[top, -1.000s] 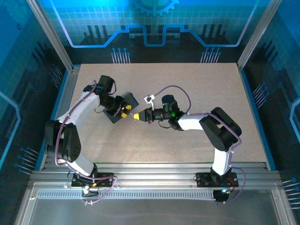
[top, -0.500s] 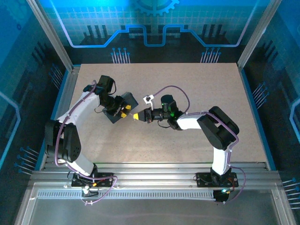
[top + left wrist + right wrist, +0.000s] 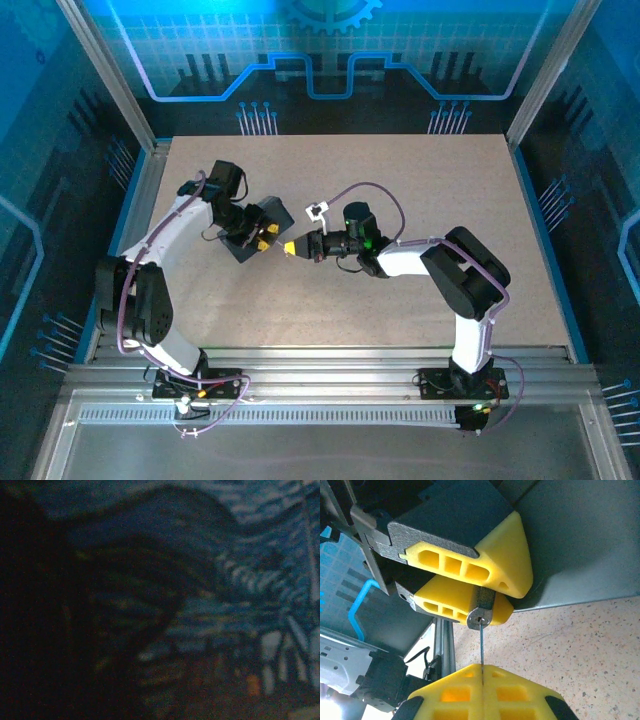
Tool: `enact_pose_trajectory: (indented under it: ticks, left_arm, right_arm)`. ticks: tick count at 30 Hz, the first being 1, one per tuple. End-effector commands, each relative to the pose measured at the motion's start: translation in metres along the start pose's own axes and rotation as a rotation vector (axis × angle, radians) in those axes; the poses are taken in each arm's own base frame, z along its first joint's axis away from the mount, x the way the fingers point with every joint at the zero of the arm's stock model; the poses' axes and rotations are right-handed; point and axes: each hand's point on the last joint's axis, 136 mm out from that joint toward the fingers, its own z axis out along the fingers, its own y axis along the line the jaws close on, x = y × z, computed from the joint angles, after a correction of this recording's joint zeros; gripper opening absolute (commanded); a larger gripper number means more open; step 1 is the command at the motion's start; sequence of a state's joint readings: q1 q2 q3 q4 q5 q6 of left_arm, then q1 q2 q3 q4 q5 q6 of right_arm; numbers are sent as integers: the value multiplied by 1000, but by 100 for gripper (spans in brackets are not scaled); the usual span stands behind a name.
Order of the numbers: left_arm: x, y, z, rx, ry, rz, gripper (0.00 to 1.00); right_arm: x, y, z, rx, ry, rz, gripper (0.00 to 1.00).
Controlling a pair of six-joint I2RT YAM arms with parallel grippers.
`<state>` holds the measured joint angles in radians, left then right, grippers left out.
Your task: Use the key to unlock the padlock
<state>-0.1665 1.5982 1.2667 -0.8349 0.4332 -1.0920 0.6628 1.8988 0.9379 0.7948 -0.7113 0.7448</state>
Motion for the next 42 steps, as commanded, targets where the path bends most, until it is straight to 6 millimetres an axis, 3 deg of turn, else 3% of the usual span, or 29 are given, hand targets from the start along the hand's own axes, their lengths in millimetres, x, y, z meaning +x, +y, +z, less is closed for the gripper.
enact_pose_trajectory:
  ticks: [1,20,36,42]
  left_arm:
    - [1,-12,-11,31,-12,40,0]
    - [1,-9,-12,23,-20,34,0]
    - [-2,-5,-13,10,-50,6,0]
    - [-1,-1,-11,-5,-49,3,0]
  right_arm:
    - [-9,11,7,-33,-17,-30,0]
    - [-17,8,10,-11,-33,-27,0]
    - [-14,16,22,38,-10,-74,0]
    - [-22,19,25,25,-47,-56,0]
